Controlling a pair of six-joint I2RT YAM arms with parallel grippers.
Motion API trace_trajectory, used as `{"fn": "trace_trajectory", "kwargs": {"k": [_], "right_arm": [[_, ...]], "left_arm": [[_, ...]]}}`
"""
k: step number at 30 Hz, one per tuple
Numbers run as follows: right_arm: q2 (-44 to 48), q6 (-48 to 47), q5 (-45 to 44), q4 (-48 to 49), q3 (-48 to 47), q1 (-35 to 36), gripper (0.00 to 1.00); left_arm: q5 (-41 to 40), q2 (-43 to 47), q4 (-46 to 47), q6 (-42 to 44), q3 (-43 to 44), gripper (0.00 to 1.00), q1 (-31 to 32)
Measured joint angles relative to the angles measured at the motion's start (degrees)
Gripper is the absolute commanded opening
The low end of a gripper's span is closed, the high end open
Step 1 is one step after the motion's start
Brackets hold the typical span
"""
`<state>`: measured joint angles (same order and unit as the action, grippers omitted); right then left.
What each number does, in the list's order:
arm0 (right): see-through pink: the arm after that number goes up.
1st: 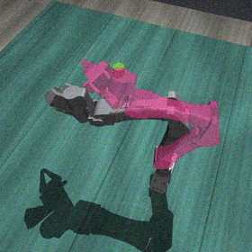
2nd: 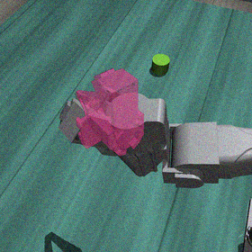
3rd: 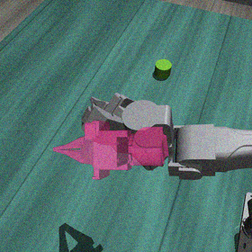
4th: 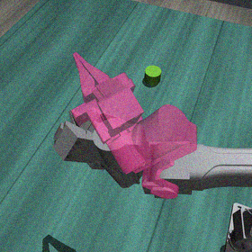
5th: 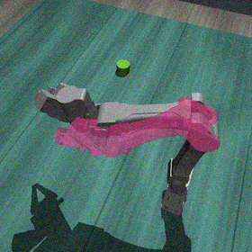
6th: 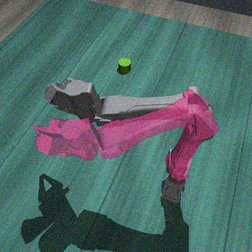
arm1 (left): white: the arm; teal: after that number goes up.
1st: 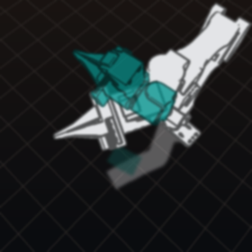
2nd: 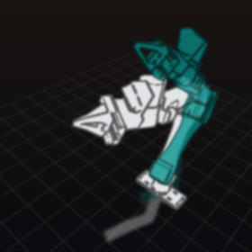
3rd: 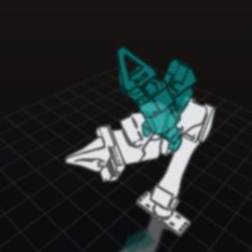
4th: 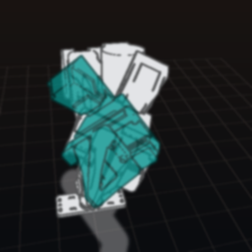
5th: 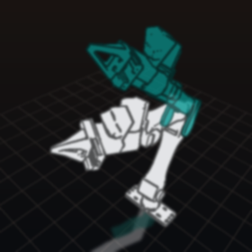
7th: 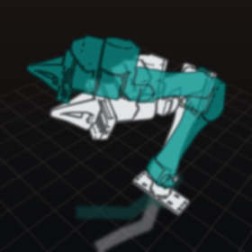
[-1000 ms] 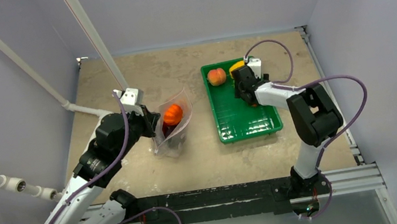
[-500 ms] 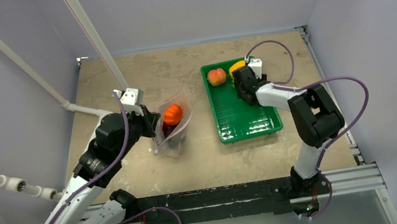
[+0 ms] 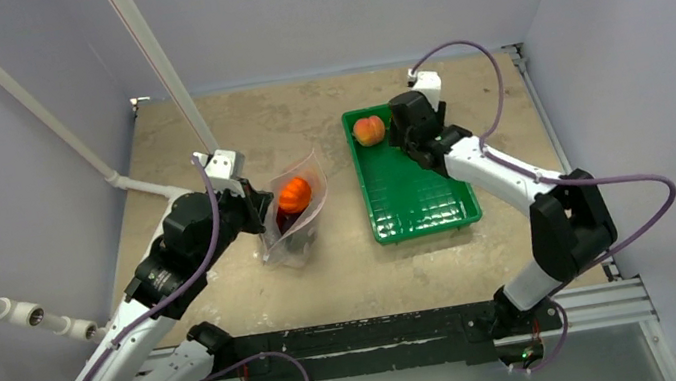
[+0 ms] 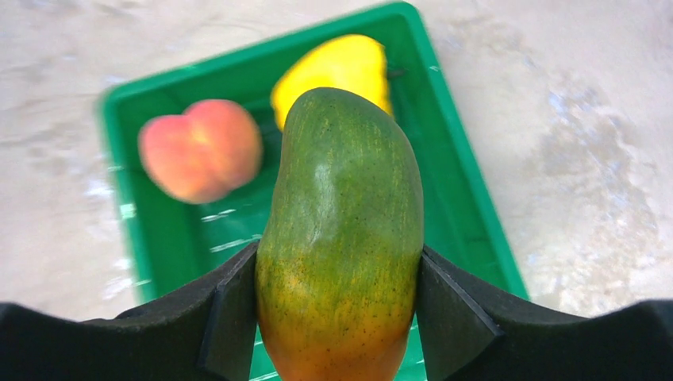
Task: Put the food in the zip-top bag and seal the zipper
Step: Pick up the fake fruit from the bin, then place the fake fruit in the zipper food storage bag.
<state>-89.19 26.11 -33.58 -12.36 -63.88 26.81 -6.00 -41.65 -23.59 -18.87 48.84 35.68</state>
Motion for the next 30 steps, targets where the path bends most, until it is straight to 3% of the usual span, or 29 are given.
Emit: {"fn": "trace_trajectory", "kwargs": {"k": [10,30], "right_arm": [[0.48,0.94,-1.75,-8.20,-14.10,14.38,0.00],[7.30,-0.59,-7.78,-14.03,-28.89,37.07,0.00]], "left_arm": [[0.00,0.00,0.00,0.00,0.00,0.00,0.00],[-0.02,-0.26,0.00,0.00,0.00,0.00,0.00]]}}
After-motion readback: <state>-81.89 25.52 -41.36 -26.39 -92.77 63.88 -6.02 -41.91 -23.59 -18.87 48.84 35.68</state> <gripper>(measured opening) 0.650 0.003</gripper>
